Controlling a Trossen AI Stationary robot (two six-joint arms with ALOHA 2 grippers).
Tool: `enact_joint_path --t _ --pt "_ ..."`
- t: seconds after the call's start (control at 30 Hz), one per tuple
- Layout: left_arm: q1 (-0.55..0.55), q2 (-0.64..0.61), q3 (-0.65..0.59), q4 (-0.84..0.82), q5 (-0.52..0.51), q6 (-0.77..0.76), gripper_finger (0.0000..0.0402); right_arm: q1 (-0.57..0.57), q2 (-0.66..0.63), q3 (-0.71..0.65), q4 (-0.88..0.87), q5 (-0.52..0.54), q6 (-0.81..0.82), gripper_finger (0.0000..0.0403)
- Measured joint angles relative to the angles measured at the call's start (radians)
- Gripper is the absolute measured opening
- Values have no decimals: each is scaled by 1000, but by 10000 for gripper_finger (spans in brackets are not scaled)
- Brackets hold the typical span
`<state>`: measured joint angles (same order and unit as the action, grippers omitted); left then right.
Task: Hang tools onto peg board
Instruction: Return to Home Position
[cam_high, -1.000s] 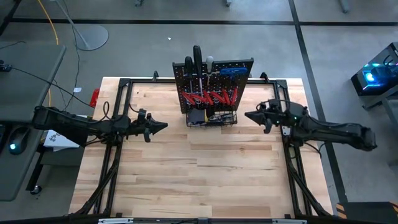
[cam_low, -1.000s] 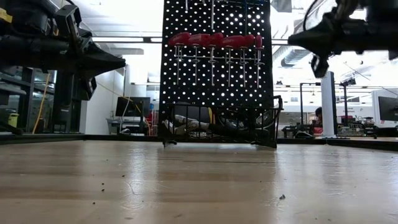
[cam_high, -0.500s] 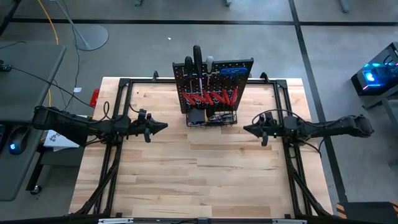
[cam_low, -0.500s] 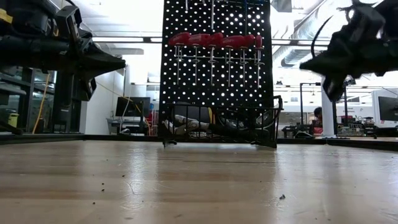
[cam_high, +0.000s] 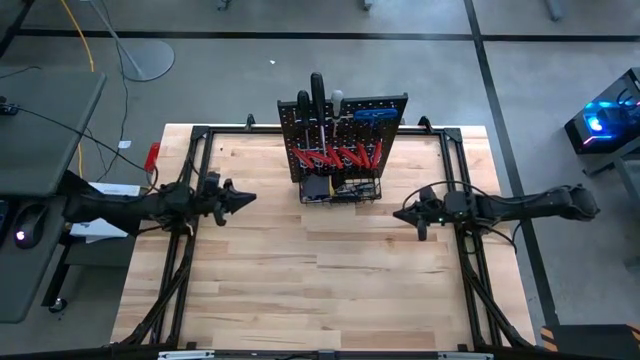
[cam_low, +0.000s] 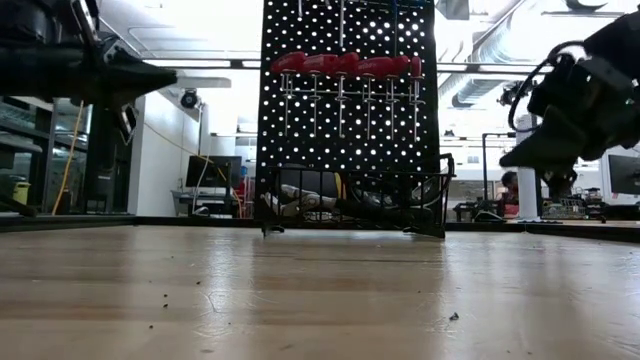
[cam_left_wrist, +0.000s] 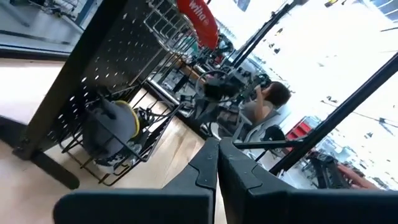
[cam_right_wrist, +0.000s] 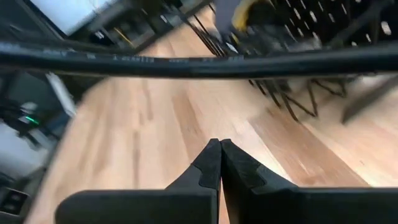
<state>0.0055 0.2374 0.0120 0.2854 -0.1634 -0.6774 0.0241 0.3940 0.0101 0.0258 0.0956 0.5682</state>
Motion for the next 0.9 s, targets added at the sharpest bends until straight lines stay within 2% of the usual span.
enact_joint_path --t 0.13,0.37,0.5,0.9 --pt "0 -74 0 -73 0 0 0 15 -115 0 0 -1 0 0" --pt "1 -214 1 -256 9 2 0 21 -394 0 9 -1 0 0" --pt "1 -234 1 -259 29 7 0 22 -394 0 69 1 0 0" --pt "1 -234 1 -264 49 8 0 23 -385 -1 33 6 0 0"
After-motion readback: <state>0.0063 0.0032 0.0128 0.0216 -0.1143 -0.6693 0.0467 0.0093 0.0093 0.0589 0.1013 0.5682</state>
